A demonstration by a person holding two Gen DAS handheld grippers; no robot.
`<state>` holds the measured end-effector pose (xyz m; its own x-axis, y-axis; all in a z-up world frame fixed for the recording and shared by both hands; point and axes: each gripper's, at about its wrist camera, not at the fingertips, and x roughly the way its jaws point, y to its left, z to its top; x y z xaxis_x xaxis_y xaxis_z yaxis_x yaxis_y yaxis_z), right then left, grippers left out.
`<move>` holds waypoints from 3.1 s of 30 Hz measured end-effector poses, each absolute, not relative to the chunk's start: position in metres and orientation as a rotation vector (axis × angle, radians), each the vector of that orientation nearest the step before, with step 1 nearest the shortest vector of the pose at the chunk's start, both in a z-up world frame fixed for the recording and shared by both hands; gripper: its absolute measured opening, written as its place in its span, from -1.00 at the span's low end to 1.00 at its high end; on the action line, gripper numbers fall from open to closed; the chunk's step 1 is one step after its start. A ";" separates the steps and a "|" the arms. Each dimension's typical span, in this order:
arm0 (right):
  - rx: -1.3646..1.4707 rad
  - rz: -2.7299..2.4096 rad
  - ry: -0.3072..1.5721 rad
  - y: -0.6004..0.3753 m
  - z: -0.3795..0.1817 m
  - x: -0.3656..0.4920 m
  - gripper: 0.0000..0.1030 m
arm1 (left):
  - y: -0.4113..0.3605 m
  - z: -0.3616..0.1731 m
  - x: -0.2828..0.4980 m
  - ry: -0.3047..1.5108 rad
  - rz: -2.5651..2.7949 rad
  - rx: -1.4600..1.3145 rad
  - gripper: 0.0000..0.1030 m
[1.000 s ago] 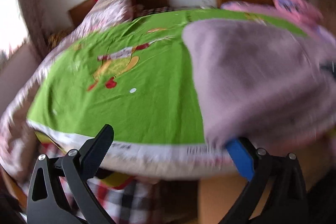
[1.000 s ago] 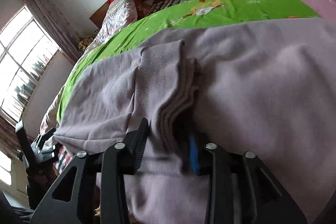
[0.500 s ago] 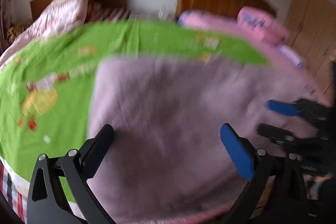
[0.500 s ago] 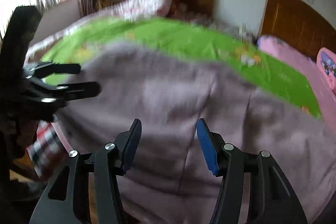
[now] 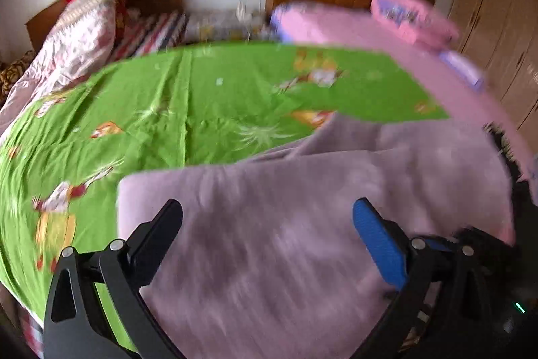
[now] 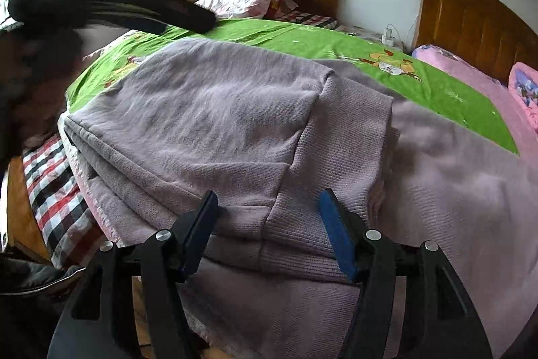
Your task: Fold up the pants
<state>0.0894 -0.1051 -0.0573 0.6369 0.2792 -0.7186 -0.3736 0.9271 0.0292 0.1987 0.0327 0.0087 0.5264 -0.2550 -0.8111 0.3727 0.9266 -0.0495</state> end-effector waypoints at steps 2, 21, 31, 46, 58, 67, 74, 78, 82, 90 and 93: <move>-0.117 0.378 0.797 -0.108 -0.057 0.087 0.18 | 0.037 -0.025 0.236 1.041 -0.286 0.146 0.97; 0.571 -0.015 0.450 -0.372 -0.023 -0.060 0.65 | -0.041 -0.016 0.115 0.679 -0.342 0.321 0.97; 0.678 -0.091 0.695 -0.410 -0.066 -0.020 0.65 | -0.038 -0.055 0.129 0.804 -0.349 0.281 0.97; 0.860 -0.109 0.681 -0.424 -0.075 0.005 0.74 | -0.036 -0.059 0.125 0.799 -0.354 0.271 0.97; 0.830 -0.022 0.735 -0.396 -0.073 0.011 0.56 | -0.037 -0.059 0.124 0.798 -0.354 0.269 0.97; 0.967 -0.177 0.633 -0.398 -0.072 0.001 0.49 | -0.038 -0.058 0.124 0.795 -0.355 0.262 0.97; 0.971 -0.226 0.625 -0.396 -0.071 0.000 0.39 | -0.039 -0.058 0.123 0.795 -0.355 0.260 0.97; 1.077 -0.225 0.583 -0.409 -0.084 -0.012 -0.23 | -0.038 -0.058 0.124 0.798 -0.362 0.254 0.97; 1.201 -0.175 0.487 -0.415 -0.094 -0.024 -0.34 | -0.038 -0.058 0.125 0.800 -0.368 0.246 0.97; 0.799 -0.167 0.393 -0.366 -0.001 0.001 -0.42 | 0.032 0.000 0.089 0.647 -0.438 -0.004 0.97; 0.462 -0.150 0.376 -0.306 0.046 0.023 -0.44 | 0.080 0.016 0.084 0.612 -0.345 -0.079 0.97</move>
